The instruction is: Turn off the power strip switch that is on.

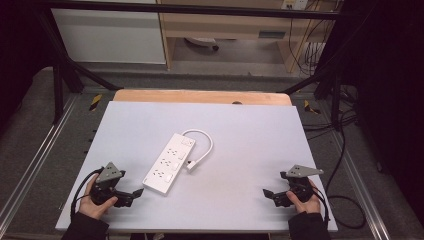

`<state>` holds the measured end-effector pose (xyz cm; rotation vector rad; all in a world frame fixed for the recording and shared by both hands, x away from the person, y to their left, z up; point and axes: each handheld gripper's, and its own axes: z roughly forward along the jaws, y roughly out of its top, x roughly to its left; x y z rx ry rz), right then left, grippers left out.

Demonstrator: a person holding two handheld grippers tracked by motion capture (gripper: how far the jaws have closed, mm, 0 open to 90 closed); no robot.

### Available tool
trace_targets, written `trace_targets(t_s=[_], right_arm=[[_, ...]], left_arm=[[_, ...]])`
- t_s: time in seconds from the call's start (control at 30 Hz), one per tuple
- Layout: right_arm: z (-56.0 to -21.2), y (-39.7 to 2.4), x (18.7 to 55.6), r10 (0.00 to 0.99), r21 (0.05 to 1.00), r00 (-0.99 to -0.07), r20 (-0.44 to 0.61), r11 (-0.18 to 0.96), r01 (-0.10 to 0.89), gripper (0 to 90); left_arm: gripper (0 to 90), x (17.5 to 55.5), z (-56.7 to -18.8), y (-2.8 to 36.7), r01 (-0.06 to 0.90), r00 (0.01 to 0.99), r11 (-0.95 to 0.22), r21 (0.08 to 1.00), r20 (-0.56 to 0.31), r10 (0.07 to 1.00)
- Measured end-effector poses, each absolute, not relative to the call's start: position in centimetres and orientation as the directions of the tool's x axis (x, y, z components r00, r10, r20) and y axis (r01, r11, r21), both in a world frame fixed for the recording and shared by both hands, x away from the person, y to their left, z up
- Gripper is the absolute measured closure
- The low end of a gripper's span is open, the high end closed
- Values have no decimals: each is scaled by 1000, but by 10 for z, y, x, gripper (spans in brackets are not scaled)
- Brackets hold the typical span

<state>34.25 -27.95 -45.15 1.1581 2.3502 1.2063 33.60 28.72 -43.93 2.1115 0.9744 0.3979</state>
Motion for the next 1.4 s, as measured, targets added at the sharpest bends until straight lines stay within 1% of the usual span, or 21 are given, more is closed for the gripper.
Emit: trace_targets(t_s=[1.4], right_arm=[[-452,-279,343,749,766,-652,122,346,541,7]], left_arm=[[36,342,-415,262,496,658,-434,752,0,753]])
